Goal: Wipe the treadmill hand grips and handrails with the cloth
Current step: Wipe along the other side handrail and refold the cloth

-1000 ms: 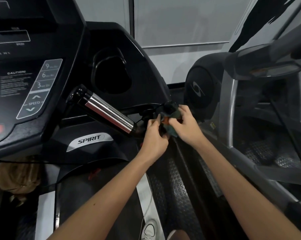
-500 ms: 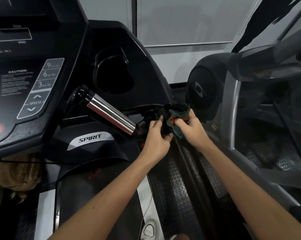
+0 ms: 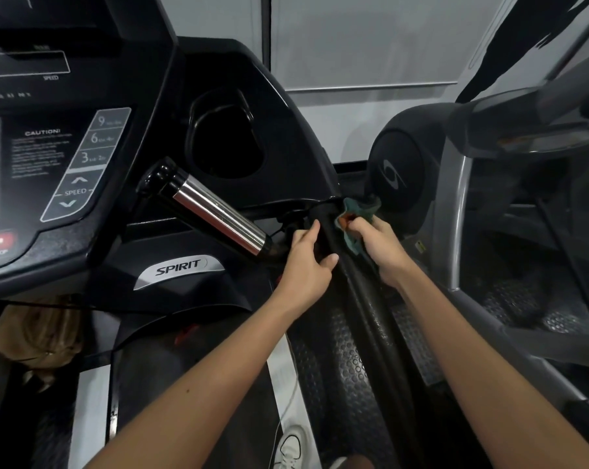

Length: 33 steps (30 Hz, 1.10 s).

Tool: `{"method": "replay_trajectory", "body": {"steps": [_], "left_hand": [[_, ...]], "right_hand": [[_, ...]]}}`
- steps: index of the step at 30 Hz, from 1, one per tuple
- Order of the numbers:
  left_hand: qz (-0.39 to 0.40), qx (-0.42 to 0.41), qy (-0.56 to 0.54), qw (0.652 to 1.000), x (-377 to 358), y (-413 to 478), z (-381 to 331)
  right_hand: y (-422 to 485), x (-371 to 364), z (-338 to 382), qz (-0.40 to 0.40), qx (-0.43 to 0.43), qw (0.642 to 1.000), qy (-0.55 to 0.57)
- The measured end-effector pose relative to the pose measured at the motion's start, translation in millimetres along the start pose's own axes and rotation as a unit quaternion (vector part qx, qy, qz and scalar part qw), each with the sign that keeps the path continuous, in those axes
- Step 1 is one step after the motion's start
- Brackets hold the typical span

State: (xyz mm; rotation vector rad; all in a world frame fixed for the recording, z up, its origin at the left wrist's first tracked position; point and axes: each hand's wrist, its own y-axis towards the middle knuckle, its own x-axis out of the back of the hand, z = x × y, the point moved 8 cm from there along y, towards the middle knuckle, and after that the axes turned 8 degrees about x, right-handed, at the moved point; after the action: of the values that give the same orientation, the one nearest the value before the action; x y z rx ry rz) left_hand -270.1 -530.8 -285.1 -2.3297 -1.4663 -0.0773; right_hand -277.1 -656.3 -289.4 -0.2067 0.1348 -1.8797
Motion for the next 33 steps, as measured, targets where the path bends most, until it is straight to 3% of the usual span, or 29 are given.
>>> {"method": "replay_trajectory", "body": {"steps": [3, 7, 12, 18, 23, 28, 33], "left_hand": [[-0.005, -0.015, 0.014, 1.000, 0.8, 0.4, -2.7], [0.011, -0.014, 0.019, 1.000, 0.1, 1.6, -1.8], [0.015, -0.002, -0.018, 1.000, -1.1, 3.6, 1.6], [-0.002, -0.019, 0.031, 0.999, 0.9, 2.3, -1.5], [0.000, -0.021, 0.022, 1.000, 0.9, 0.8, -2.5], [0.004, -0.012, 0.009, 1.000, 0.4, 4.4, 2.0], [0.007, -0.013, 0.007, 1.000, -0.3, 5.4, 3.5]], "right_hand": [[-13.6, -4.3, 18.9, 0.048, 0.104, 0.987, -0.114], [-40.9, -8.1, 28.5, 0.145, 0.245, 0.922, -0.263], [-61.6, 2.0, 32.5, 0.154, 0.321, 0.872, -0.337], [-19.0, -10.0, 40.8, 0.145, 0.252, 0.910, -0.297], [-25.3, -1.8, 15.7, 0.124, 0.171, 0.967, -0.143], [-51.8, 14.5, 8.5, 0.080, 0.217, 0.946, -0.226], [-46.9, 9.3, -5.1, 0.117, 0.156, 0.943, -0.268]]}}
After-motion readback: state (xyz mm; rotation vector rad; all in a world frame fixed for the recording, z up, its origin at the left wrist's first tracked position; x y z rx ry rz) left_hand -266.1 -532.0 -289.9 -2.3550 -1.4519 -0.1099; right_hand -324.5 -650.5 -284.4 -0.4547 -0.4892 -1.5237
